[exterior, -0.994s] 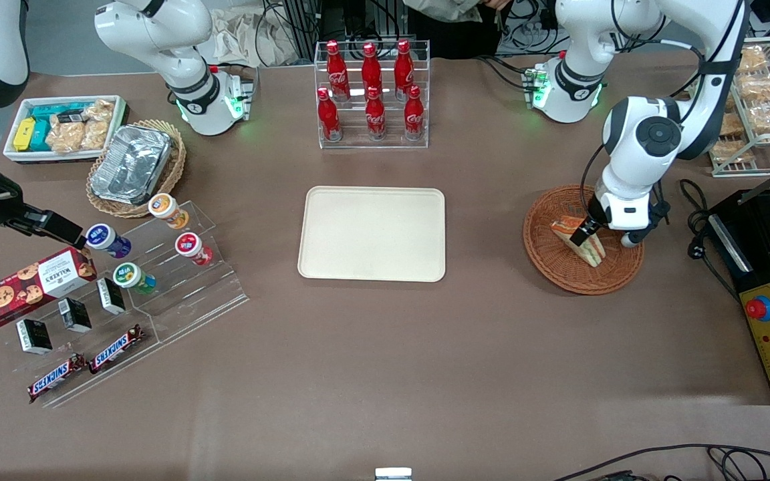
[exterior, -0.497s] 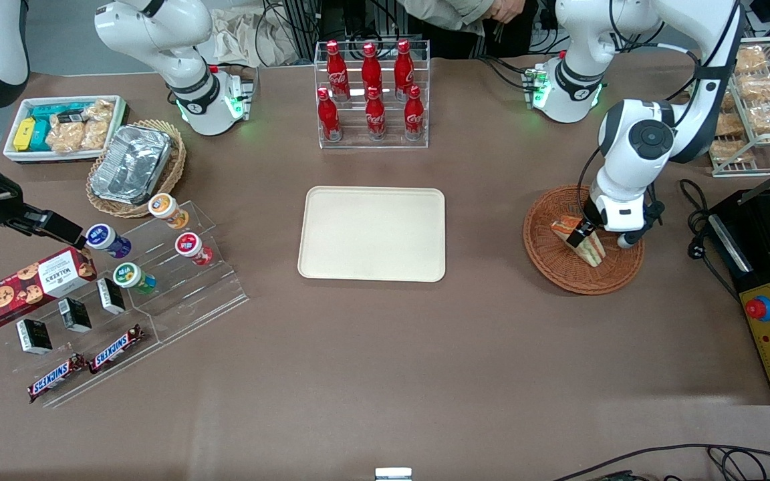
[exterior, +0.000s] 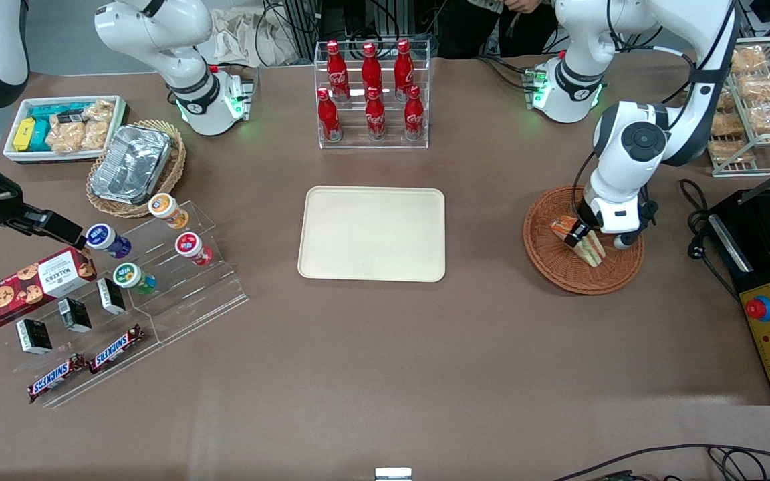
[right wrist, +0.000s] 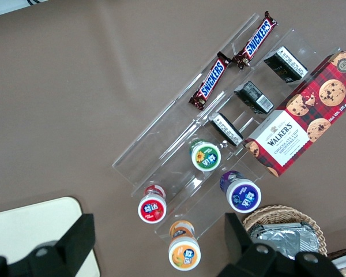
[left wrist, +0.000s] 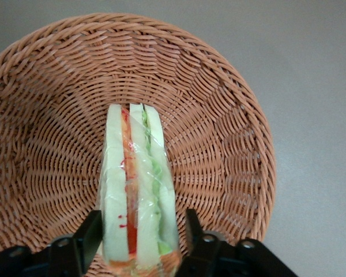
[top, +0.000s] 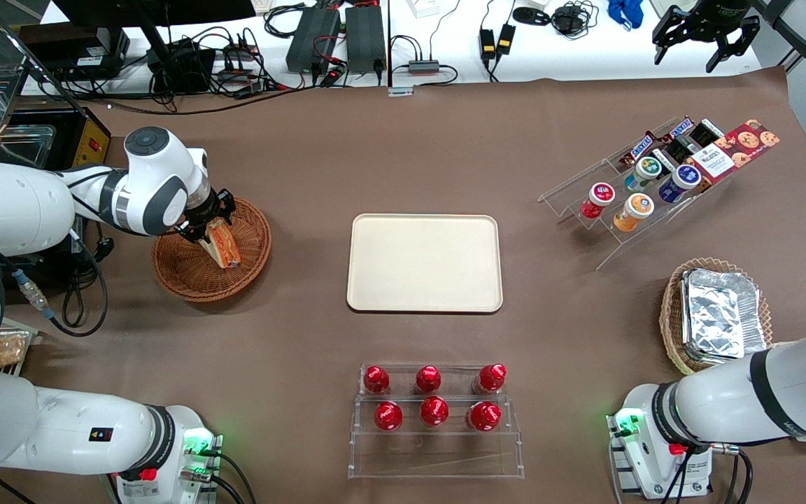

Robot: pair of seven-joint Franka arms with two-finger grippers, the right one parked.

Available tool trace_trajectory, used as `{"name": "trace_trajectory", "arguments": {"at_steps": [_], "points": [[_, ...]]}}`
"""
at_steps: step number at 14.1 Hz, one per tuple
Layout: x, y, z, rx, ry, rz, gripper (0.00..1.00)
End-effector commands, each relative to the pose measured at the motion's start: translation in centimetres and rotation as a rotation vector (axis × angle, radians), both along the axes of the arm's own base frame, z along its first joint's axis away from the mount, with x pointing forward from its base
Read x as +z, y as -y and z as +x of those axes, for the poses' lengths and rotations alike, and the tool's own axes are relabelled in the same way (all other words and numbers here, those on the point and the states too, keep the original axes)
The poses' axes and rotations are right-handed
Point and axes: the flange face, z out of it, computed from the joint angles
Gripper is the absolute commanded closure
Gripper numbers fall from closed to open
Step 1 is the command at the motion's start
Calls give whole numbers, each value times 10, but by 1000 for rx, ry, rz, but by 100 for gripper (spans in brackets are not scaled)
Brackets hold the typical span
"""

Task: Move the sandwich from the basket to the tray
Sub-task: 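Lower the open left gripper around the wrapped sandwich and close it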

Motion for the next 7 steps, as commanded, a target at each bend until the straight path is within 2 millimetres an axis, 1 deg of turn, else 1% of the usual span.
{"name": "trace_trajectory", "arguments": {"at_steps": [1, 2, 4, 6, 7], "points": [[19, 7, 12, 3, -42, 41, 86], [22, 7, 13, 0, -47, 45, 99], [32, 6, 14, -9, -48, 58, 100], [69, 4, 25, -39, -95, 94, 100], [95, 8, 35, -72, -146, 116, 100]]}}
